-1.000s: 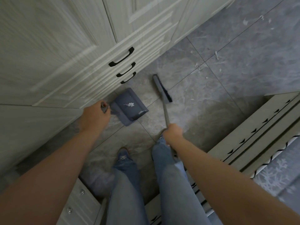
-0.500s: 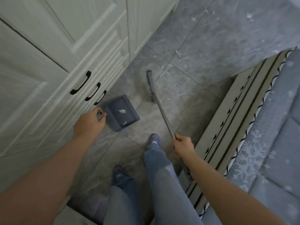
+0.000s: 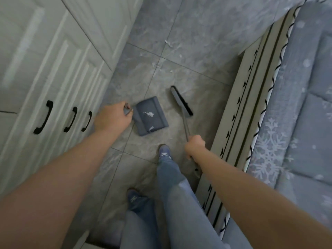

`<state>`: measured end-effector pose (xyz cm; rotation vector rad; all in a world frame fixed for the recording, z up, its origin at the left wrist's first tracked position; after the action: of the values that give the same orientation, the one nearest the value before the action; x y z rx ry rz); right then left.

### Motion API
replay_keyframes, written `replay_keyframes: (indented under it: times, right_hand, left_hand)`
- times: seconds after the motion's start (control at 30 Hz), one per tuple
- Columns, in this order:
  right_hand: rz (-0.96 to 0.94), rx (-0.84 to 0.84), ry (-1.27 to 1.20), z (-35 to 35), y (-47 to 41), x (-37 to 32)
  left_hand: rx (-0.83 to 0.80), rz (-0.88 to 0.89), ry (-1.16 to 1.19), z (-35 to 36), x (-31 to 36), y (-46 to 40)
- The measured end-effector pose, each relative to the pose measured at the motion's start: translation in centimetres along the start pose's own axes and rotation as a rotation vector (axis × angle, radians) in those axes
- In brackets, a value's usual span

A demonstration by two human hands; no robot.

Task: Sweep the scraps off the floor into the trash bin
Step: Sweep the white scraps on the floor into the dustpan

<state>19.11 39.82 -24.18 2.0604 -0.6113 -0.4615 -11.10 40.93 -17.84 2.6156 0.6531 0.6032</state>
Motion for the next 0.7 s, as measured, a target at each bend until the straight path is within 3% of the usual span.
replay_keyframes:
  times: [0.33, 0.47, 0.63, 0.7]
  right_hand:
    - [0.061, -0.357, -0.562, -2.6, 3.1, 1.8]
    - [0.165, -0.541, -1.011, -5.1, 5.3, -0.7]
    - [0.228, -0.573, -0.987, -4.9, 4.8, -2.4]
    - [0.197, -0.481, -0.951, -4.8, 4.3, -3.3]
  left_hand:
    - [-0.068, -0.042, -0.011, 1.2, 3.6, -0.4]
    - [-0.080, -0.050, -0.001, 1.1, 3.3, -0.7]
    - [-0.082, -0.071, -0.005, 0.6, 3.9, -0.5]
    - [-0.094, -0.074, 0.010, 0.3, 4.3, -0.3]
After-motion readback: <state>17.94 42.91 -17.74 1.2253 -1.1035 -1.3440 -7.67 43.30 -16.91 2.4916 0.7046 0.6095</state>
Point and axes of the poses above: each hand's wrist, its own y-axis away from the middle knuckle, its own z-axis out of the palm, x = y × z, the point moved 6 cm from there along -y, towards the middle knuckle
